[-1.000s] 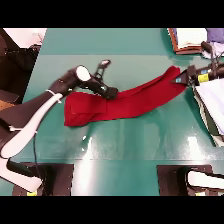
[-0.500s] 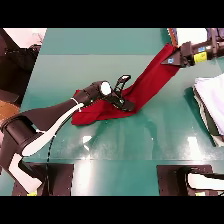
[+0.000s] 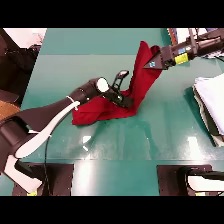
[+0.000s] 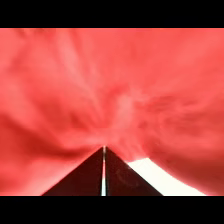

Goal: Fold the shirts.

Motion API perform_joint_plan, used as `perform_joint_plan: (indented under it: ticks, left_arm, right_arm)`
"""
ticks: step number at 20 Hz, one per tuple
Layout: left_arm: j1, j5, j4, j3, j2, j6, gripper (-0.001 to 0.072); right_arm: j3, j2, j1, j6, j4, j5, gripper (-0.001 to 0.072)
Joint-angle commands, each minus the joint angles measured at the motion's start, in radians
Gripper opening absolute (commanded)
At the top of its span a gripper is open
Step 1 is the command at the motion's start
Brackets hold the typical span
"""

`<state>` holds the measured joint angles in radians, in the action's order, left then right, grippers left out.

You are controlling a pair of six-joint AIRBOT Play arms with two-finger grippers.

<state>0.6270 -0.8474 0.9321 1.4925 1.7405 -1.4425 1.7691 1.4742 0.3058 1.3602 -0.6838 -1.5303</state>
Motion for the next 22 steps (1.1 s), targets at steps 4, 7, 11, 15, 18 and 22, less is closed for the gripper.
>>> perform_joint_plan:
  ticks: [4,7,11,15,18,22]
  left_arm:
    - [-0.217,-0.175,0.283,0.001,-0.251,0.002,0.0026]
    - [-0.369,-0.233,0.393,0.001,-0.392,0.002,0.0026]
    - [-0.542,-0.251,0.457,0.001,-0.537,0.003,0.0026]
    - [-0.628,-0.28,0.456,0.001,-0.583,0.003,0.0026]
    - [-0.63,-0.304,0.455,0.001,-0.584,0.003,0.0027]
    - [-0.629,-0.323,0.452,0.0,-0.584,0.003,0.0026]
  right_arm:
    - [0.002,0.012,0.155,-0.013,0.003,0.132,0.002]
    - [0.002,0.068,0.275,-0.037,0.004,0.226,0.002]
    - [0.002,0.208,0.47,-0.098,0.004,0.397,0.0024]
    - [0.003,0.344,0.612,-0.166,0.013,0.595,0.0408]
    - [0.003,0.352,0.616,-0.166,-0.028,0.556,0.0494]
    - [-0.01,0.287,0.476,-0.164,-0.2,0.311,0.0433]
